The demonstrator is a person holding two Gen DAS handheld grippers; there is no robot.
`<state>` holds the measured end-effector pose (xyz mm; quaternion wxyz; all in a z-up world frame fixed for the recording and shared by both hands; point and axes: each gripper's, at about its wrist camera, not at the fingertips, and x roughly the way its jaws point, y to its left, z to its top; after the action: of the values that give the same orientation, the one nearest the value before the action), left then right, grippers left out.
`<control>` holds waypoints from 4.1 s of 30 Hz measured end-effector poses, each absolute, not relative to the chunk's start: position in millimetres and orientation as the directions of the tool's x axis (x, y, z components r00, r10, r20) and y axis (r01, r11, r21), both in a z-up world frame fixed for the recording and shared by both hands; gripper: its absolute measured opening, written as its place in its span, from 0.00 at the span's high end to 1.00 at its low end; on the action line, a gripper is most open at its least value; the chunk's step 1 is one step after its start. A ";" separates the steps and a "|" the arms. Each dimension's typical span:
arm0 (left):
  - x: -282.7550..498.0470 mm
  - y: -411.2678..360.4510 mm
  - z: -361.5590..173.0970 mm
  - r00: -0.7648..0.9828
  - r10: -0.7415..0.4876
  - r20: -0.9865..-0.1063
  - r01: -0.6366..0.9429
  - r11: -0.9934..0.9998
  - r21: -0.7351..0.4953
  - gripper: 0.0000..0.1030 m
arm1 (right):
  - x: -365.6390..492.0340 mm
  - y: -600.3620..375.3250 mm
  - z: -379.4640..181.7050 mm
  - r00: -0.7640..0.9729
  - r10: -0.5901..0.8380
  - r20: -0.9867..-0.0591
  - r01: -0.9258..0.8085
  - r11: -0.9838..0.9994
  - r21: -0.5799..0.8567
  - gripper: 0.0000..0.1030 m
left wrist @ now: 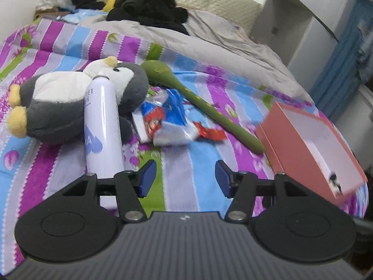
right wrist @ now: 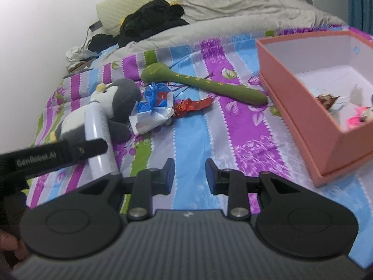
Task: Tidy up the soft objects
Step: 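Grasp the blue snack bag with the left tool while the right tool grasps the red wrapper, then carry the blue snack bag and red wrapper with both tools over the pink box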
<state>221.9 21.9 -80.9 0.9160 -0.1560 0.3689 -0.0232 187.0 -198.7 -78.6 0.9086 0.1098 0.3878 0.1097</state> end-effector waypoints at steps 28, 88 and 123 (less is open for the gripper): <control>380.4 36.6 -179.8 0.753 -0.170 -0.635 -0.118 0.916 -0.384 0.40 | 389.2 -204.2 -192.1 0.638 0.403 -0.656 0.136 0.780 0.611 0.70; 200.7 -43.4 -75.1 0.611 -0.232 -0.757 0.044 0.964 -0.261 0.86 | 185.5 -223.5 -59.9 0.692 0.196 -0.695 -0.131 0.981 0.146 0.96; 343.9 -289.3 21.9 0.557 -0.374 -0.742 0.313 0.922 -0.230 0.86 | 280.5 -418.0 74.3 0.776 0.098 -0.623 -0.075 0.995 0.063 0.96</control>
<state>343.9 -289.3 21.9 0.8815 -0.0358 0.4287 -0.1947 280.5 -418.0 74.3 0.9423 0.0173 0.3313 0.0459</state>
